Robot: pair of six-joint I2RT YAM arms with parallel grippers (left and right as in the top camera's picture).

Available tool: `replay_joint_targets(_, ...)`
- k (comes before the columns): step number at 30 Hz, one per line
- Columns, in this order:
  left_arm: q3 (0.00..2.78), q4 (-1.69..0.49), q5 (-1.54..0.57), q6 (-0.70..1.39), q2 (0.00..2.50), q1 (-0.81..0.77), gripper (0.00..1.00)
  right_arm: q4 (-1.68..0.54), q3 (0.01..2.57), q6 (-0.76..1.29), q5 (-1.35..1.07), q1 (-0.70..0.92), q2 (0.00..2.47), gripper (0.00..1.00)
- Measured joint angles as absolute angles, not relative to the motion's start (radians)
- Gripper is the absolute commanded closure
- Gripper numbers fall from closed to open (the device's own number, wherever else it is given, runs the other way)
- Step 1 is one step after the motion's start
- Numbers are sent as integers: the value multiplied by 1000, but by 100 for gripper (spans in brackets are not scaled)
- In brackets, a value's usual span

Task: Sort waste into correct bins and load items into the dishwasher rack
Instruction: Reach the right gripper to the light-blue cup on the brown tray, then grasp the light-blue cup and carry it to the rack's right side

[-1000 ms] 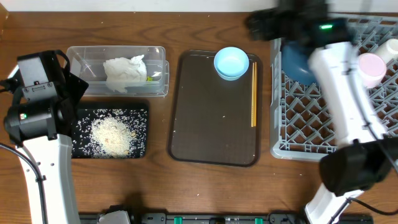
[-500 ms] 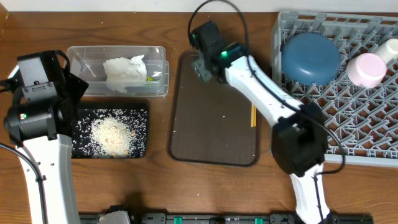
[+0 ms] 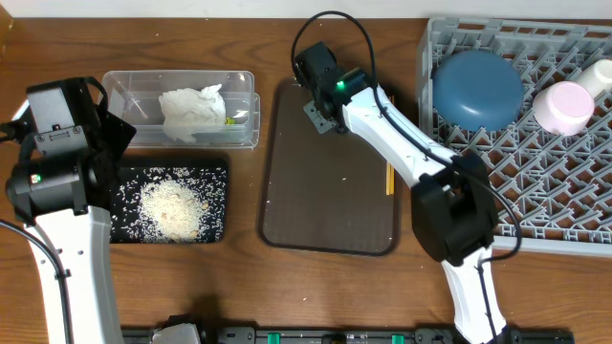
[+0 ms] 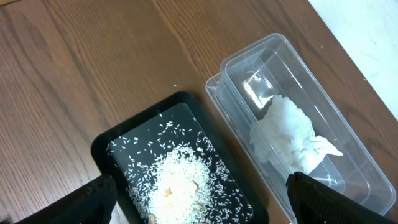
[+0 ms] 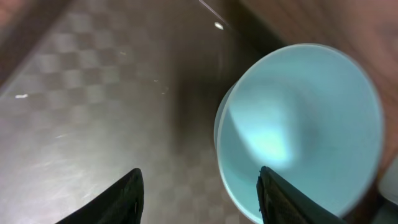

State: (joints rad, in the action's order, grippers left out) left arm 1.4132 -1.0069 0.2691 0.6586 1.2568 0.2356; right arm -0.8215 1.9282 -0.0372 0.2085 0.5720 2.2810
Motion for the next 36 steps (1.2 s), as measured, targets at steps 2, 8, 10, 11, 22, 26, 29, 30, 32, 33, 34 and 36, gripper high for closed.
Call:
replay_joint_targets(2,1413,-1007,269,659,1257,236,10,-818,1928,-38,210,565,2312,44)
replay_joint_targets(8,1413,-1007,269,659,1257,236,10,-818,1927,-44,212,556,2360,65)
replay_joint_targets(10,1413,-1007,269,659,1257,236,10,-817,1928,-48,212,556,2360,72)
replay_joint_targets(11,1413,-1007,269,659,1257,236,9,-818,1928,-50,212,556,2360,75)
replay_joint_targets(22,1413,-1007,269,659,1257,236,10,-947,1927,22,175,564,2282,99)
replay_joint_targets(26,1413,-1007,269,659,1257,236,10,-1029,1927,55,125,563,2160,99)
replay_joint_targets(29,1413,-1007,269,659,1257,236,9,-1108,1927,75,96,552,2046,99)
replay_joint_targets(30,1413,-1007,269,659,1257,236,10,-1132,1927,80,88,543,2004,99)
replay_joint_targets(32,1413,-1007,269,659,1257,236,10,-1176,1927,96,77,516,1929,99)
replay_joint_targets(33,1413,-1007,269,659,1257,236,10,-1193,1927,104,73,499,1902,99)
replay_joint_targets(34,1413,-1007,269,659,1257,236,10,-1215,1927,115,69,471,1869,99)
replay_joint_targets(36,1413,-1007,269,659,1257,236,10,-1233,1927,143,67,408,1821,99)
